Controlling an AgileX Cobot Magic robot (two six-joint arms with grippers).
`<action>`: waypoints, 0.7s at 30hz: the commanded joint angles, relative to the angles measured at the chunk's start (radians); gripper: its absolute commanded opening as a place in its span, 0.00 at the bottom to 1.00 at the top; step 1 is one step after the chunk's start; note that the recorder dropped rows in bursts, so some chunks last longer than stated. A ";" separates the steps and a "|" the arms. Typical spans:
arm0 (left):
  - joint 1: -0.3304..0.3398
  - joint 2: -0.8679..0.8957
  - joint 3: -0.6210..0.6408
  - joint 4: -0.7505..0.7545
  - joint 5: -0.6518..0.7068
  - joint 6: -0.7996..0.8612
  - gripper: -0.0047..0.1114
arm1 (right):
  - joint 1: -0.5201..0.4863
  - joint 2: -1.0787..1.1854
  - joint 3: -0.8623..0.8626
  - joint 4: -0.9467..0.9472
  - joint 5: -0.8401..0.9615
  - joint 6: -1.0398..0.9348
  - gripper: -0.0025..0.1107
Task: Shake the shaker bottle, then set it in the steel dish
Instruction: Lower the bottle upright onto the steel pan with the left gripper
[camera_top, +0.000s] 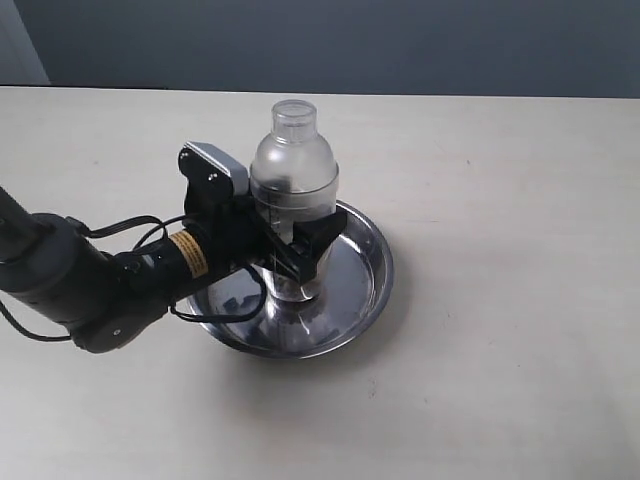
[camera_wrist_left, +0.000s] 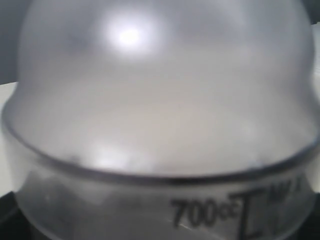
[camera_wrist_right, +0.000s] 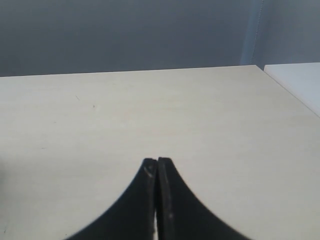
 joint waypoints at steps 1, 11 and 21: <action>0.001 0.014 0.004 0.011 -0.003 0.046 0.04 | -0.003 -0.005 0.001 0.001 -0.013 -0.002 0.01; 0.001 0.014 0.004 0.032 -0.003 0.017 0.33 | -0.003 -0.005 0.001 0.001 -0.013 -0.002 0.01; 0.001 0.013 0.004 0.098 -0.003 0.036 0.95 | -0.003 -0.005 0.001 0.001 -0.013 -0.002 0.01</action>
